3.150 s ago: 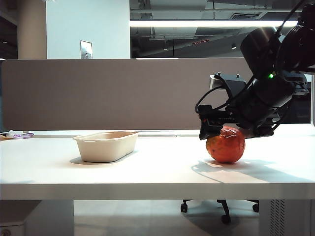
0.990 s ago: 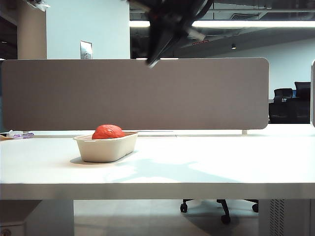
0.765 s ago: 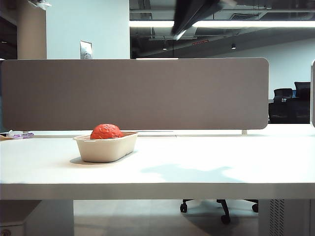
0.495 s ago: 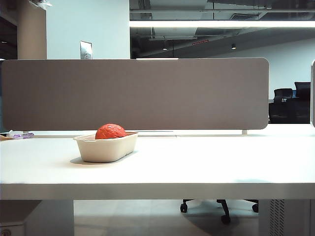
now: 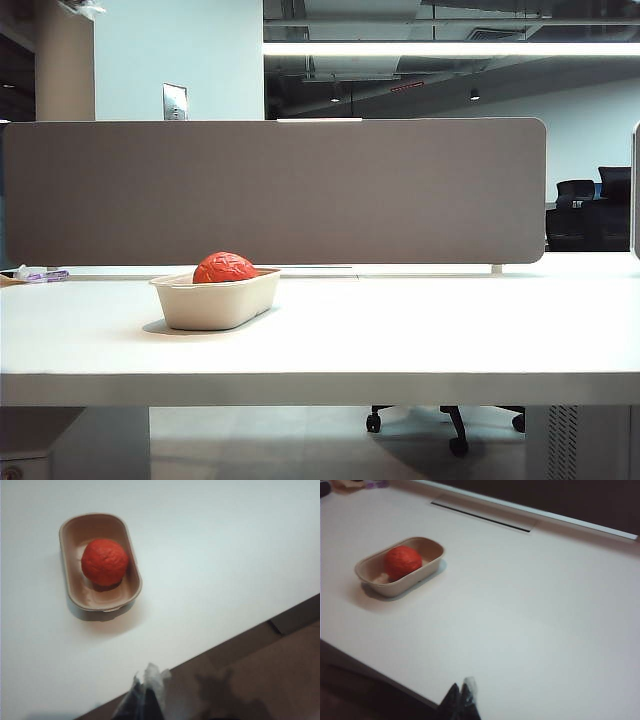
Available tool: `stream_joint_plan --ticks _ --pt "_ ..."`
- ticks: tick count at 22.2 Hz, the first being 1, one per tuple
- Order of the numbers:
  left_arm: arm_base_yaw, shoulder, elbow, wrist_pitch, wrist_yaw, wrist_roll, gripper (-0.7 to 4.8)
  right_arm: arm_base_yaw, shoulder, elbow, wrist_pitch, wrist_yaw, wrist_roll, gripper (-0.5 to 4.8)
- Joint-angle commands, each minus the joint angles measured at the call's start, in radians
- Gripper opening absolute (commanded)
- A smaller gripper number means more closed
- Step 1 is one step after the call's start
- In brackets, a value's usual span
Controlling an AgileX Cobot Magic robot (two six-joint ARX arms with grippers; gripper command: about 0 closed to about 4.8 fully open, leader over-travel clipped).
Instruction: Pick up the orange and place it into the paper lunchbox.
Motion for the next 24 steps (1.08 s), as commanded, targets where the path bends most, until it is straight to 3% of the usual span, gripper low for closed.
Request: stream_joint_plan --ticks 1,7,11,20,24 --pt "0.001 -0.002 0.002 0.008 -0.003 0.029 -0.06 0.000 -0.154 -0.119 0.070 0.110 0.015 -0.01" --pt "0.001 -0.004 -0.082 0.037 -0.004 0.031 -0.05 0.000 -0.395 -0.289 0.068 0.261 0.015 -0.01" --pt "0.000 -0.021 -0.251 0.168 -0.002 0.027 -0.06 0.001 -0.435 -0.325 0.069 0.260 0.014 -0.01" --pt "0.000 -0.092 -0.442 0.373 -0.002 0.017 -0.05 0.002 -0.435 -0.325 0.067 0.257 0.014 0.00" --pt "0.000 -0.175 -0.560 0.536 -0.033 0.015 -0.06 0.002 -0.435 -0.325 0.067 0.257 0.014 -0.01"
